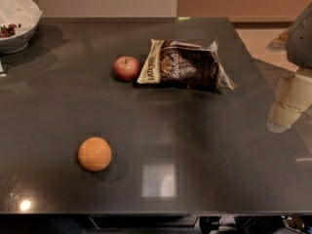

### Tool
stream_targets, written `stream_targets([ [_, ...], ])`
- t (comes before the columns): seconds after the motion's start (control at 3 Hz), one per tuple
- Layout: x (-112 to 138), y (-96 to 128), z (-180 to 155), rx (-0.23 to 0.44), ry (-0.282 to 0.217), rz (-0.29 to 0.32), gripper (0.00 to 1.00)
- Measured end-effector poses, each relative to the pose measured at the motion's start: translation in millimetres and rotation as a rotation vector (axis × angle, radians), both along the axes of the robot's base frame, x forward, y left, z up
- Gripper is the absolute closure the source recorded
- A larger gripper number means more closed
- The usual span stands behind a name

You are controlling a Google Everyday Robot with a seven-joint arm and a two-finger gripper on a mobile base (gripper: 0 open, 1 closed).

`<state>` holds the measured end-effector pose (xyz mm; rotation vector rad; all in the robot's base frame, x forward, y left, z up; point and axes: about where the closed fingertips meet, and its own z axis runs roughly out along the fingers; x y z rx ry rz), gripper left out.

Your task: Pick brown chip bag

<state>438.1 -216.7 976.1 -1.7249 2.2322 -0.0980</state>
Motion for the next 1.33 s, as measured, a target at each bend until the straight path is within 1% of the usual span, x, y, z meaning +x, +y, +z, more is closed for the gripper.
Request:
stream_targets([
  [0.33,0.0,0.0,0.0,0.0,0.0,0.0,0.0],
  [0.67,11.4,-2.4,-1.6,0.009,-0.011,-0.05,0.0],
  [1.0,47.4,-3.8,-9.8,0.024,-0.015,-0.102,0.0],
  [1.33,92.7,-1.1,-22.8,0.046,-0.026,-0.148,0.0],
])
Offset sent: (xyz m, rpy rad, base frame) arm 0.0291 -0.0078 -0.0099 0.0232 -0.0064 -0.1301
